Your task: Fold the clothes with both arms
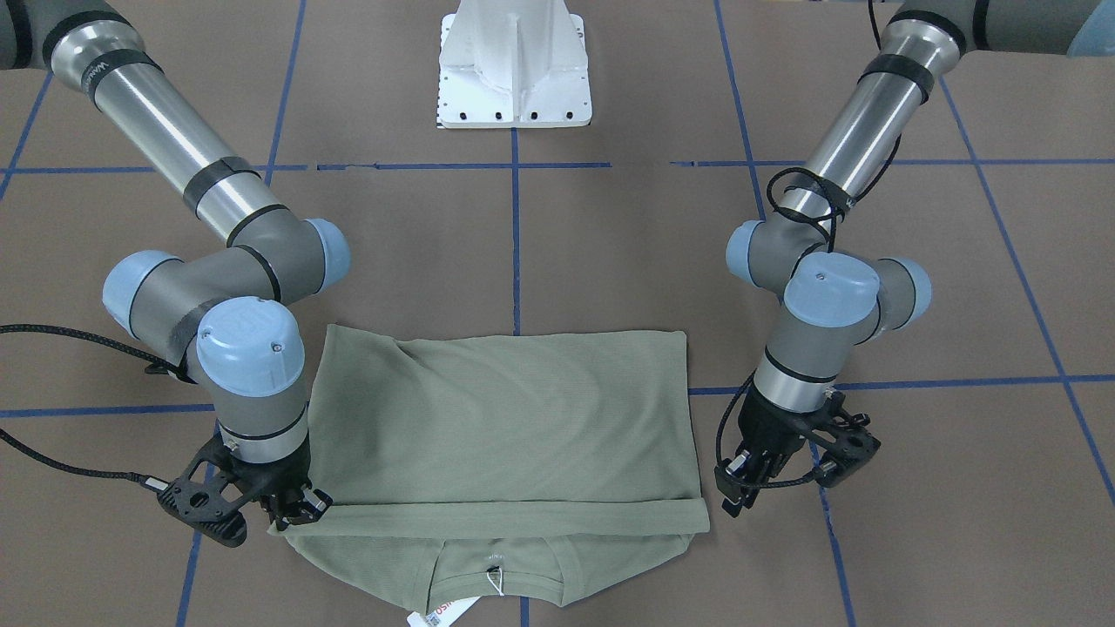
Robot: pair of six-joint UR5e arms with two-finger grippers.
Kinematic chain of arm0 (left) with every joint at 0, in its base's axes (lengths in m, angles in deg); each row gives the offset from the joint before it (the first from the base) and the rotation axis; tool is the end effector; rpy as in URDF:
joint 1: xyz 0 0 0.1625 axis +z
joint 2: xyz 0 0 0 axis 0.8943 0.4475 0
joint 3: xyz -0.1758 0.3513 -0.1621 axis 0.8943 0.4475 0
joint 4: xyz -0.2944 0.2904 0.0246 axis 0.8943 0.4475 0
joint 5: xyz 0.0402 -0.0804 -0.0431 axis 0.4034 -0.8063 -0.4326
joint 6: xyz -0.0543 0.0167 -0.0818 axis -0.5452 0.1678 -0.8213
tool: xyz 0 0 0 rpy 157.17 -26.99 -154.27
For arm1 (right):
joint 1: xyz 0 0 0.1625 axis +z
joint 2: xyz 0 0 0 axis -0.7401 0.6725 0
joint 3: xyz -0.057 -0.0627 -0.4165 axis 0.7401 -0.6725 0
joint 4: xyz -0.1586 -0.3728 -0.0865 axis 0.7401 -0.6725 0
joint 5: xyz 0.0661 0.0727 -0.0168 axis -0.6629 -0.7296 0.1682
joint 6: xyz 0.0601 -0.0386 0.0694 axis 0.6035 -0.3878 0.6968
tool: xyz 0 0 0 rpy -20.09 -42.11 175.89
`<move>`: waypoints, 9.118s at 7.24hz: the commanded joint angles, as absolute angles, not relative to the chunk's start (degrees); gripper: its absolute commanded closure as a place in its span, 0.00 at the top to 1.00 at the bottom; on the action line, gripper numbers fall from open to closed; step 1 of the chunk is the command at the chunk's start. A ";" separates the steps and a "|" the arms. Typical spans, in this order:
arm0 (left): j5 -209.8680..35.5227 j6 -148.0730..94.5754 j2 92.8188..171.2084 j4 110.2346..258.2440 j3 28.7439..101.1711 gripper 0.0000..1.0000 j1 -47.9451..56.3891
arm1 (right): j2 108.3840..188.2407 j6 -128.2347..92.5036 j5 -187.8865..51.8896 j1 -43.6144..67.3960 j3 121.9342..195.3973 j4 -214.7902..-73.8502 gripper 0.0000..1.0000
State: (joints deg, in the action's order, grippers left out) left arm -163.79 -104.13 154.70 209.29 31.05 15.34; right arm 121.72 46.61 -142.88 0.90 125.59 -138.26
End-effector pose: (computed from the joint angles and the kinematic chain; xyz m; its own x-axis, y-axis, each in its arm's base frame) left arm 0.4509 -0.6806 0.3746 0.3029 -0.3919 -0.8687 0.6655 0.7395 -0.1016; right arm -0.4548 -0.6977 0.3629 0.6367 0.4881 0.5969 -0.5977 0.8016 -0.0179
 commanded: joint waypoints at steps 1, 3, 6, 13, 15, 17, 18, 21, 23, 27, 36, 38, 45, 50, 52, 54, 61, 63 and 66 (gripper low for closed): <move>-163.73 -104.13 154.70 209.38 31.29 0.70 15.25 | 122.27 46.49 -142.89 0.77 125.52 -138.32 0.00; -163.81 -104.21 154.78 209.38 31.64 0.70 15.17 | 122.54 44.57 -142.54 0.69 125.61 -138.15 0.96; -163.90 -104.22 154.35 209.38 33.57 0.70 15.08 | 124.89 39.20 -143.84 2.53 130.05 -135.16 1.00; -164.34 -104.13 153.47 209.38 35.34 0.69 14.99 | 148.74 62.57 -136.59 -14.77 162.35 -134.81 0.96; -164.43 -104.13 153.20 209.38 35.42 0.69 14.99 | 148.82 62.40 -136.47 -14.78 161.91 -134.90 0.72; -164.43 -104.13 153.11 209.38 35.86 0.69 14.99 | 149.52 62.23 -136.56 -14.87 161.03 -134.81 0.00; -164.43 -104.13 153.11 209.38 35.86 0.69 14.99 | 149.87 62.23 -137.08 -14.78 161.03 -131.59 0.00; -164.43 -104.21 153.20 209.38 35.95 0.69 14.99 | 155.47 62.49 -139.54 -14.69 166.37 -127.78 0.00; -164.43 -104.22 153.11 209.38 36.48 0.69 14.99 | 161.70 63.79 -140.69 -15.83 173.21 -127.78 0.00; -171.09 -104.92 146.54 208.94 50.50 0.69 17.96 | 181.66 74.48 -153.56 -26.09 194.83 -128.22 0.00; -170.67 -123.34 140.81 197.53 69.08 0.69 36.94 | 181.95 86.92 -140.51 -47.00 197.68 -129.10 1.00; -169.09 -123.46 140.02 195.85 68.03 0.69 40.64 | 181.95 85.79 -143.04 -33.22 195.59 -129.71 1.00; -165.04 -122.67 142.73 194.52 64.79 0.14 40.83 | 179.84 78.40 -145.26 -26.82 191.36 -129.89 1.00; -160.74 -105.91 148.68 194.17 57.63 0.00 27.26 | 179.67 78.48 -145.09 -26.65 191.70 -129.89 1.00; -160.82 -104.83 160.09 198.35 40.08 0.00 21.08 | 179.41 78.57 -144.29 -26.04 191.79 -129.80 1.00; -160.65 -104.83 164.79 208.99 26.60 0.00 19.22 | 175.73 78.57 -144.29 -25.50 191.36 -129.89 1.00; -173.30 -105.18 144.69 208.15 58.79 0.64 19.12 | 150.91 60.18 -143.06 -29.71 182.30 -151.20 0.99; -173.31 -105.18 144.59 208.15 58.54 0.64 19.38 | 143.30 37.73 -142.63 -31.13 181.87 -165.44 0.72; -173.31 -105.27 144.67 208.15 58.28 0.65 19.47 | 142.67 13.42 -142.62 -30.52 177.14 -166.19 0.69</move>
